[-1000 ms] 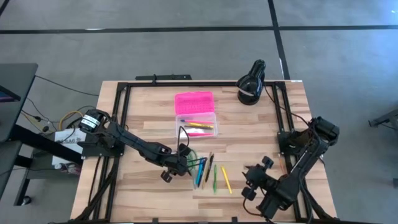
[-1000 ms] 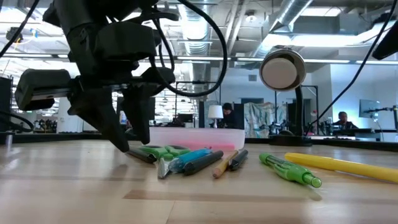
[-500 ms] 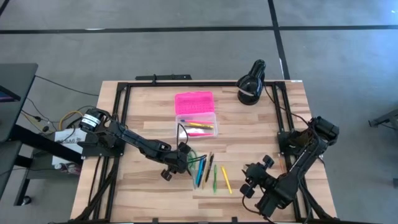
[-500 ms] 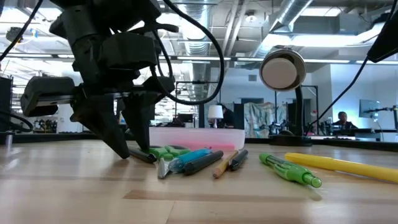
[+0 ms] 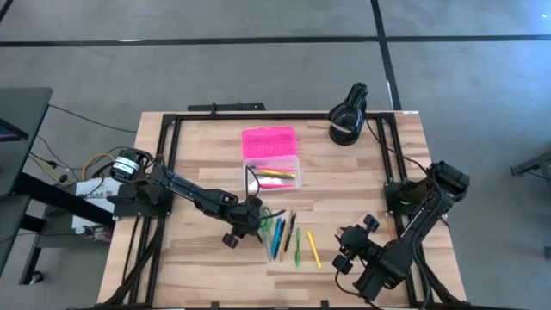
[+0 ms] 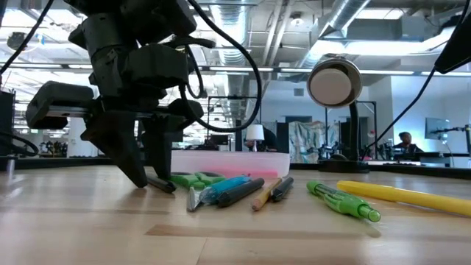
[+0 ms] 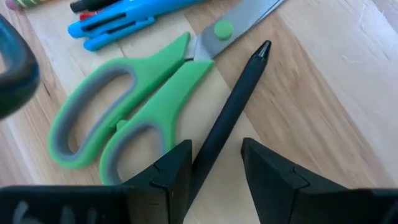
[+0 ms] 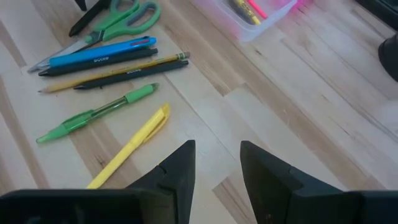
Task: Pick & place school supplies into a supply box
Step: Put the left black pen into the supply box
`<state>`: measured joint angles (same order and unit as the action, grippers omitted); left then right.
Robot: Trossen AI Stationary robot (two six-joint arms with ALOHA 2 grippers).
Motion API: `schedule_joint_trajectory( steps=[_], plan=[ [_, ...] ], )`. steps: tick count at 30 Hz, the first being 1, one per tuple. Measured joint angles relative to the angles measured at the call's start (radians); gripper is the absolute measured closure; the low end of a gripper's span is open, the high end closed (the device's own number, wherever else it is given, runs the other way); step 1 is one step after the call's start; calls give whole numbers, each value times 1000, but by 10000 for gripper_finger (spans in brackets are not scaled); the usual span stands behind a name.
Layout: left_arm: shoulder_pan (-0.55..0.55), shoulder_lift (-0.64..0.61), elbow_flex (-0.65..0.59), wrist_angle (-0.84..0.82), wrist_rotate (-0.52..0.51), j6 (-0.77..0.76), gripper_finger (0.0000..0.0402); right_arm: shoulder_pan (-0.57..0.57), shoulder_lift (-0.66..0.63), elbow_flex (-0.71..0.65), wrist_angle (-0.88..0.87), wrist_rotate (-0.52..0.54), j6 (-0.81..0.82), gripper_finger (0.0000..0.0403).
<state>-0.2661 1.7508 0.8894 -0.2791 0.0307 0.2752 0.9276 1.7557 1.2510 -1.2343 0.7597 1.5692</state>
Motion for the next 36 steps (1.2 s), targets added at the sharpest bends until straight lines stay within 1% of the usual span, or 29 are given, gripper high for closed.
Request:
schedule_joint_trajectory(
  steps=[9, 16, 24, 27, 36],
  plan=[
    [0, -2, 5, -97, -1, -75, 262, -7, 0, 0, 0, 1, -6, 282],
    [4, 1, 46, -225, -16, -119, 262, -14, 0, 0, 0, 1, -10, 282],
    [9, 1, 48, -254, -27, -182, 264, -14, 0, 0, 11, 1, -52, 282],
    [4, 2, 48, -258, -31, -182, 277, -14, 0, 0, 11, 1, -59, 282],
    [-3, 2, 46, -266, -25, -173, 344, -14, 0, 0, 11, 1, -59, 282]
  ],
)
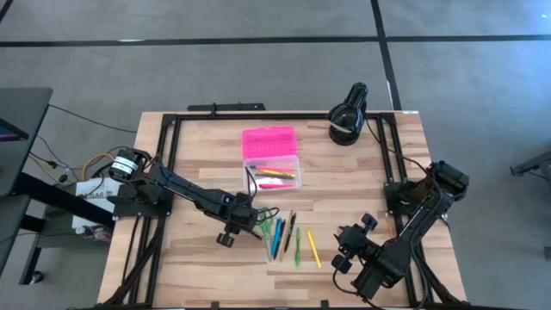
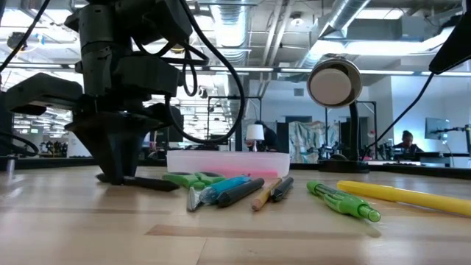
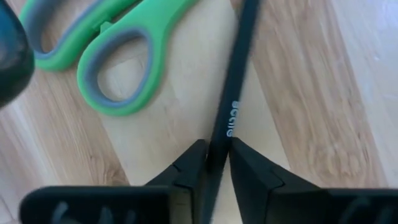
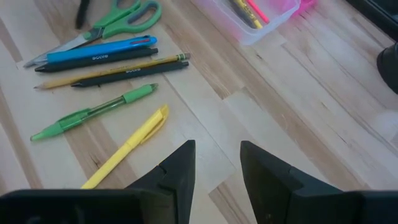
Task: Pick & place school supplies into a supply box
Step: Put the left black pen into the supply box
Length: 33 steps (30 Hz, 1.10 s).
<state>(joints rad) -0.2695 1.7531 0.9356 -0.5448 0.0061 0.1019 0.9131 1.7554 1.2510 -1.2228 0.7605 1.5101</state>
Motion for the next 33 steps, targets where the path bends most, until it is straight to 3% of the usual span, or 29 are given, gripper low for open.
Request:
schedule_joint_trajectory(
  steps=[8, 22, 30, 33],
  plan=[
    [-9, 0, 0, -4, 15, 30, 371, 0, 0, 0, 0, 0, 0, 282],
    [-54, -7, 0, -11, -14, 39, 375, 0, 0, 0, 1, 27, -27, 282],
    [-60, -52, 58, -87, 79, 31, 376, 1, -2, -23, 11, 27, -27, 282],
    [-54, -66, 80, -84, 27, 18, 376, 0, -2, -49, 36, 27, -26, 282]
  ],
)
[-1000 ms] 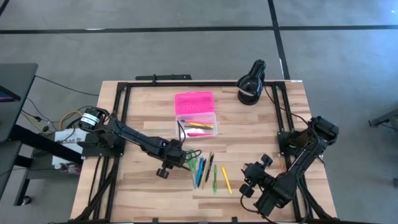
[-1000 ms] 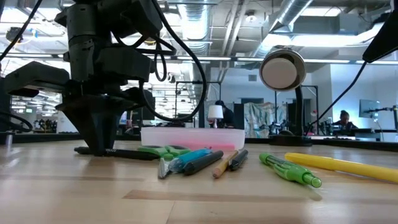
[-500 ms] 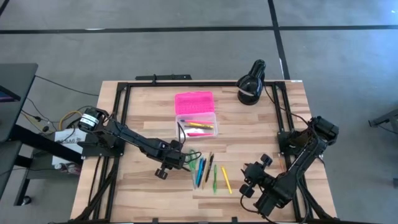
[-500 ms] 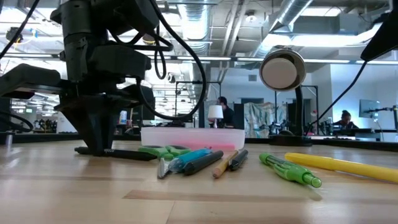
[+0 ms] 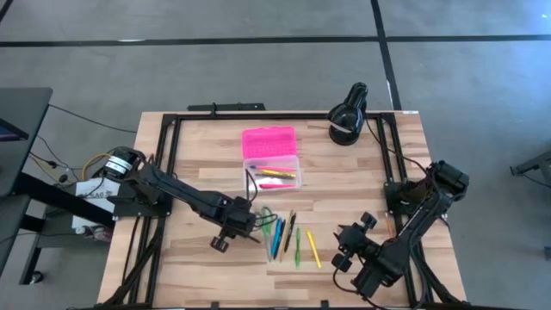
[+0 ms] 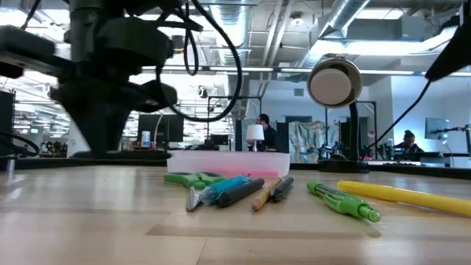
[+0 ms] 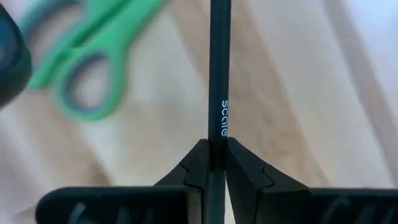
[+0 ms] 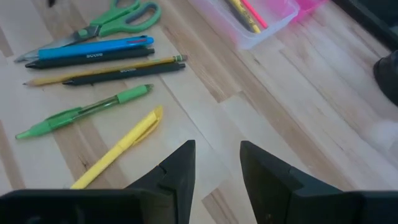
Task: Pick & place school supplies into a supply box
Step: Put the left black pen into the supply box
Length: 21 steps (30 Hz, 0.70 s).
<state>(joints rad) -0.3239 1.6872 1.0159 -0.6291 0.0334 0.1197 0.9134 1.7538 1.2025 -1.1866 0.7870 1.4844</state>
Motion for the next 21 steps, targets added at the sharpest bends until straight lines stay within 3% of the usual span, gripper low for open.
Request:
schedule_joint_trajectory(
  steps=[12, 21],
  plan=[
    [146, -3, 80, 58, -341, -63, 370, 0, 0, -81, 85, -1, 8, 282],
    [325, -5, 82, 186, -355, -34, 371, 0, 0, -81, 92, -1, 8, 282]
  ],
)
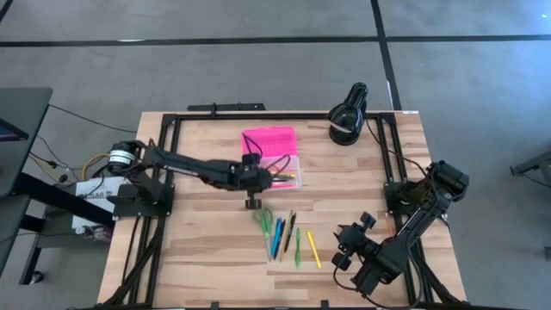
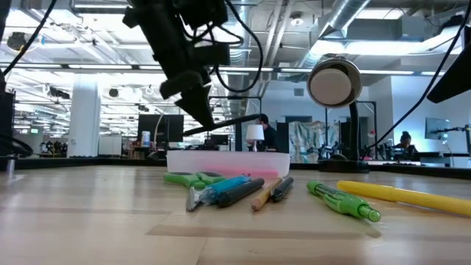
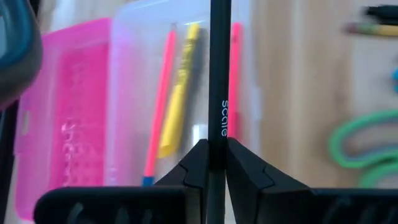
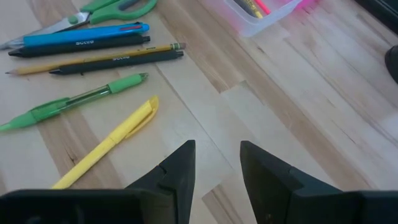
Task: Pick & place school supplies into a supply box
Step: Put the left black pen into the supply box, then put the orange pencil into the supply box
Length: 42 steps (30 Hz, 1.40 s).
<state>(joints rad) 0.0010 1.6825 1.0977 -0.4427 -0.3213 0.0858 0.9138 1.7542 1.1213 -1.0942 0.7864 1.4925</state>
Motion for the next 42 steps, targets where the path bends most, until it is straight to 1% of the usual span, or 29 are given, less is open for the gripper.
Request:
schedule_joint_trajectory(
  steps=[2, 7, 9, 14, 24, 29, 32, 34, 38, 42],
  plan=[
    [41, 2, 0, 1, 9, 2, 371, 0, 0, 0, 4, 0, 0, 282],
    [112, 5, -15, 37, 87, 32, 371, 1, 0, 0, 19, 0, 0, 282],
    [124, 5, -20, 41, 101, 33, 371, 2, 0, 0, 27, 0, -1, 282],
    [127, 5, -20, 39, 96, 50, 364, 2, 1, 0, 31, 0, -5, 282],
    [121, 5, -20, 52, 71, 52, 279, 2, 1, 0, 52, 0, -6, 282],
    [103, 5, -20, 46, 73, 51, 257, 2, 1, 0, 57, -15, 24, 282],
    [66, 4, -20, 46, 73, 51, 254, 0, 1, 0, 40, -50, 89, 282],
    [33, 3, -20, 46, 73, 51, 254, -4, 1, 0, 12, -92, 157, 282],
    [-36, 2, -20, 37, 62, 51, 253, -14, 1, 0, -65, -211, 306, 282],
    [-104, 2, -20, 32, 17, 47, 253, -24, 1, 0, -149, -354, 443, 282]
  ],
)
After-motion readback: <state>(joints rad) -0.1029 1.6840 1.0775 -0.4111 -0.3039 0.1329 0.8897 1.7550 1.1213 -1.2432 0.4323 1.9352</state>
